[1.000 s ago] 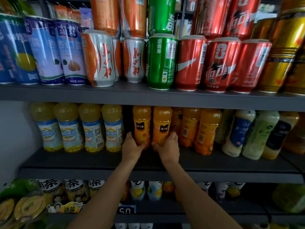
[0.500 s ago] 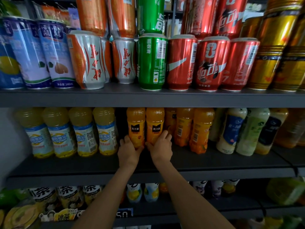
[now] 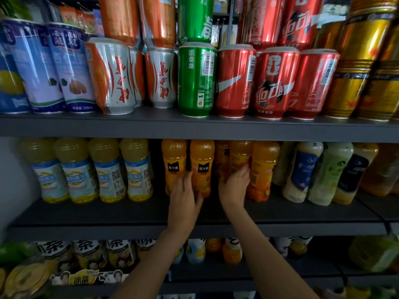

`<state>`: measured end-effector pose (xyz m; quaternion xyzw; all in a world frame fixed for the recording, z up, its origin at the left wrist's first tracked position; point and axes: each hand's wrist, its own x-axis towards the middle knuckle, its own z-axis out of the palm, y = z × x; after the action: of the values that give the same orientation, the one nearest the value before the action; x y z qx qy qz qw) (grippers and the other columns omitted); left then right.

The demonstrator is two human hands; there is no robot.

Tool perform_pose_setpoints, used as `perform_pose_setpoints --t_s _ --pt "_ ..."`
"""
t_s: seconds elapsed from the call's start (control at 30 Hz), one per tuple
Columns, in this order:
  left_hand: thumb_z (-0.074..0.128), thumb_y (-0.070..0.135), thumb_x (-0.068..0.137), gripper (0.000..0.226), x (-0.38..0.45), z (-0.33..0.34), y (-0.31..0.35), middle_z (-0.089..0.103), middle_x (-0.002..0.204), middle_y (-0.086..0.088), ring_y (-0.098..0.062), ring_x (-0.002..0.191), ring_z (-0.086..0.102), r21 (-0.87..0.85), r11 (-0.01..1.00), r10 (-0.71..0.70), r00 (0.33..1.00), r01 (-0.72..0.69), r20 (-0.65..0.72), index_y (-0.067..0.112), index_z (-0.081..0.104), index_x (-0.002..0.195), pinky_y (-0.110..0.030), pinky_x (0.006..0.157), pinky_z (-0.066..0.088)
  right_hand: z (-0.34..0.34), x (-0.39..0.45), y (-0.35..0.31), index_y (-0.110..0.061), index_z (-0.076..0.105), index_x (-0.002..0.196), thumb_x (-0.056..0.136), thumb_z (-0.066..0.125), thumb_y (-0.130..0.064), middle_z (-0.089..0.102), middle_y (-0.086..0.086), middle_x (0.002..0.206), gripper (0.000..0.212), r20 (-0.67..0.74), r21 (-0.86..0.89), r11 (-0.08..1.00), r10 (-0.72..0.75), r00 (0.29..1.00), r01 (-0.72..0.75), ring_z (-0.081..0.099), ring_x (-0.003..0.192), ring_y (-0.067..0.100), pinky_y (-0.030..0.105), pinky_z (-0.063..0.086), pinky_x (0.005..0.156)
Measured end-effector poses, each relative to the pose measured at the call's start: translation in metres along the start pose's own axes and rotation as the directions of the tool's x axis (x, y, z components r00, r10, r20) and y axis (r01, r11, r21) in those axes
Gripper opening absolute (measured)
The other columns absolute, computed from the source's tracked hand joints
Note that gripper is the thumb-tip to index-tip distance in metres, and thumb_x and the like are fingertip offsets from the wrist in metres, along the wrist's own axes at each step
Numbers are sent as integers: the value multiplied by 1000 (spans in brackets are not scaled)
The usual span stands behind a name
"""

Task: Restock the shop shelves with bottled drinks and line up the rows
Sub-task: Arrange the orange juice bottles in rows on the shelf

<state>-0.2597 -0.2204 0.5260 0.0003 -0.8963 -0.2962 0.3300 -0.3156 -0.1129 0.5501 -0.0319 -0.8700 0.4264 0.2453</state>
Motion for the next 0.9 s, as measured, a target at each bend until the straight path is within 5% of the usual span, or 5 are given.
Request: perform_pose_setpoints --t_s 0.23,0.47,0.67,0.9 --pt "58 22 89 65 10 0 3 40 141 -6 -17 131 38 6 998 -70 994 70 83 16 23 143 -29 104 37 12 26 -11 -1 14 143 78 70 -9 26 22 145 86 -18 120 946 306 952 -302 27 135 37 46 25 113" --pt "61 29 86 71 13 9 10 43 137 -9 -22 128 41 71 990 -130 990 125 62 12 21 143 -33 99 42 13 18 -4 -3 27 135 85 64 -19 29 22 139 65 -55 -118 965 229 972 -234 29 130 36 43 30 104" --pt "59 29 88 69 20 19 13 43 137 -11 -26 127 39 202 968 -163 986 151 45 10 22 142 -36 95 44 8 2 -1 -3 35 124 85 63 -31 36 18 128 56 -77 -154 975 151 986 -161 36 119 34 41 34 98" --pt "57 29 89 68 20 17 10 42 138 -11 -25 127 40 237 964 -141 989 125 49 10 21 143 -36 94 47 4 -5 8 -2 29 133 79 69 -13 42 15 130 68 54 188 981 36 998 -46 41 124 30 41 39 102"
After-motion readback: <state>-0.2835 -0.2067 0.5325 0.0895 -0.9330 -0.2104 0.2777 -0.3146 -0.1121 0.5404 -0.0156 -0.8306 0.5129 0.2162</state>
